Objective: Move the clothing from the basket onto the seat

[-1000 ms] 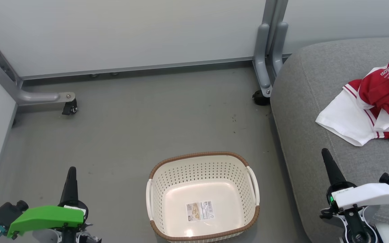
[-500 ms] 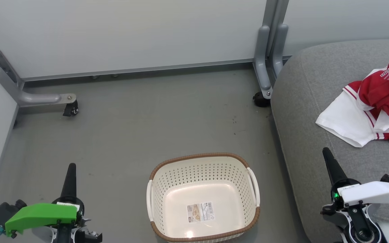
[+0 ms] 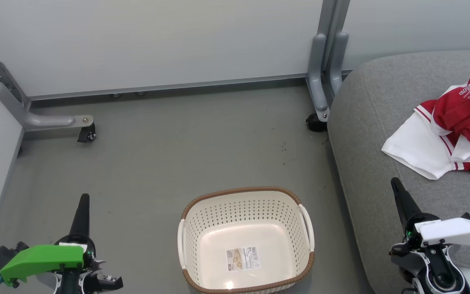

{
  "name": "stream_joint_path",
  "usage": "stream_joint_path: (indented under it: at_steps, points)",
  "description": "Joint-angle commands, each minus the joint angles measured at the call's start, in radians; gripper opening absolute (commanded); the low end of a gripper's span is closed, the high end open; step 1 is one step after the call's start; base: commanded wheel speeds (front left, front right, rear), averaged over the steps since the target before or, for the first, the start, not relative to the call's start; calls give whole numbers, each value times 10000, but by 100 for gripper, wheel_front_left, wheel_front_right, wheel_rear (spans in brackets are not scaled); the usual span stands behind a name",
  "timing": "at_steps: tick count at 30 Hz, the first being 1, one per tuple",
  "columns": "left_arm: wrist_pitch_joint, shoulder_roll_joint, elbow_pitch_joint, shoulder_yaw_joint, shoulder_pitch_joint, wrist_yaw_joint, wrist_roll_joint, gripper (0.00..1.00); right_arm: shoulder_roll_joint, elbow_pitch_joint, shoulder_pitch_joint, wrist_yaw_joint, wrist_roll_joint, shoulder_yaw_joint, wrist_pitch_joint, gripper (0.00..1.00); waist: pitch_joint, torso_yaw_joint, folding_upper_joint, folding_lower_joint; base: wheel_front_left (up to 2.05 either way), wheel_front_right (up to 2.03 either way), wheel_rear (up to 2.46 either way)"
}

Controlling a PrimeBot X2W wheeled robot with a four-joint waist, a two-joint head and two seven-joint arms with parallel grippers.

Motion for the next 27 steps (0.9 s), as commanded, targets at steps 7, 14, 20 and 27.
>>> stream_joint_path:
  at_steps: [7,14,20,27]
  points:
    - [192,4,19,113,-243,-103,-694,0,-24,137,-241,4,663,-94,106,0,-38,10,0,0,0,0,0]
    - [321,-16,39,192,-259,-130,-1192,0,-12,265,-303,4,1159,-160,184,0,-74,20,0,0,0,0,0]
    - [425,-35,55,246,-314,-184,-1585,0,0,369,-383,4,1551,-206,242,0,-105,28,0,0,0,0,0]
    - [550,-51,75,302,-341,-230,-2056,0,15,485,-424,4,1992,-264,324,0,-141,37,0,0,0,0,0]
